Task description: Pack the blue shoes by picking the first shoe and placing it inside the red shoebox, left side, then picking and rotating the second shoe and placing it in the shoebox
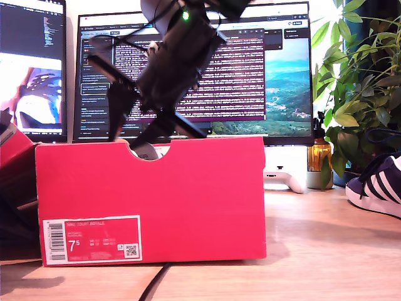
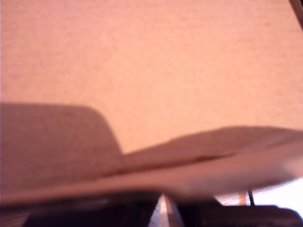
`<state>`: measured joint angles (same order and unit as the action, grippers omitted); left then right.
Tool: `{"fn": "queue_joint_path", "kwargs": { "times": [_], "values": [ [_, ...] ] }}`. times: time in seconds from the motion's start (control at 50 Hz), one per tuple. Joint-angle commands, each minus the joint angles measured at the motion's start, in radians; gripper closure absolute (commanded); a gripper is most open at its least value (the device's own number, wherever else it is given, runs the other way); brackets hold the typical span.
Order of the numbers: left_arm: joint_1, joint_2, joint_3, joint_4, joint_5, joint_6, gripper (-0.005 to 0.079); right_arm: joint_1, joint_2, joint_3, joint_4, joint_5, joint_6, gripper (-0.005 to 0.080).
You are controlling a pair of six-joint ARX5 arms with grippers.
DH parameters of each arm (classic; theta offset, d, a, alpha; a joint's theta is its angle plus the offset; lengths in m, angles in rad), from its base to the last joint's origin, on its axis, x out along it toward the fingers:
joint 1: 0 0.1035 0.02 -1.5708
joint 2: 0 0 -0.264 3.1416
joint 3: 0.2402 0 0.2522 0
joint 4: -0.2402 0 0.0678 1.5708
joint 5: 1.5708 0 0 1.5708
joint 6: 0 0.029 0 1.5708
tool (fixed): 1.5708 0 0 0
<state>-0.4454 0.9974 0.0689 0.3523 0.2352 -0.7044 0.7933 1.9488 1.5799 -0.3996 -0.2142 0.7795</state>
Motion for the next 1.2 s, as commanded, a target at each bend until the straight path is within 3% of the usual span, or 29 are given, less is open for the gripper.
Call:
{"fn": "queue_joint_path", "kwargs": {
  "times": [0.0,0.24,0.5,0.7,0.96,1.18],
  "values": [
    [-0.006,0.005,-0.024,0.007,0.000,-0.002,0.0762,-0.006,-0.011,0.076,-0.051,-0.018,-0.043,0.0582],
    [-0.006,0.005,-0.024,0.007,0.000,-0.002,0.0762,-0.035,-0.011,0.260,-0.429,-0.022,-0.213,0.0421],
    [-0.006,0.005,-0.024,0.007,0.000,-0.002,0.0762,-0.130,-0.011,0.300,-0.578,0.016,-0.220,0.0140],
    [-0.006,0.005,-0.024,0.007,0.000,-0.002,0.0762,-0.232,-0.011,0.300,-0.729,0.178,-0.066,0.0139],
    [-0.006,0.005,-0.024,0.007,0.000,-0.002,0.0762,-0.359,-0.011,0.300,-0.954,0.282,0.153,0.0139],
    [-0.006,0.005,-0.024,0.007,0.000,-0.002,0.0762,-0.432,-0.045,0.299,-0.964,0.302,0.230,0.0139]
  ]
}}
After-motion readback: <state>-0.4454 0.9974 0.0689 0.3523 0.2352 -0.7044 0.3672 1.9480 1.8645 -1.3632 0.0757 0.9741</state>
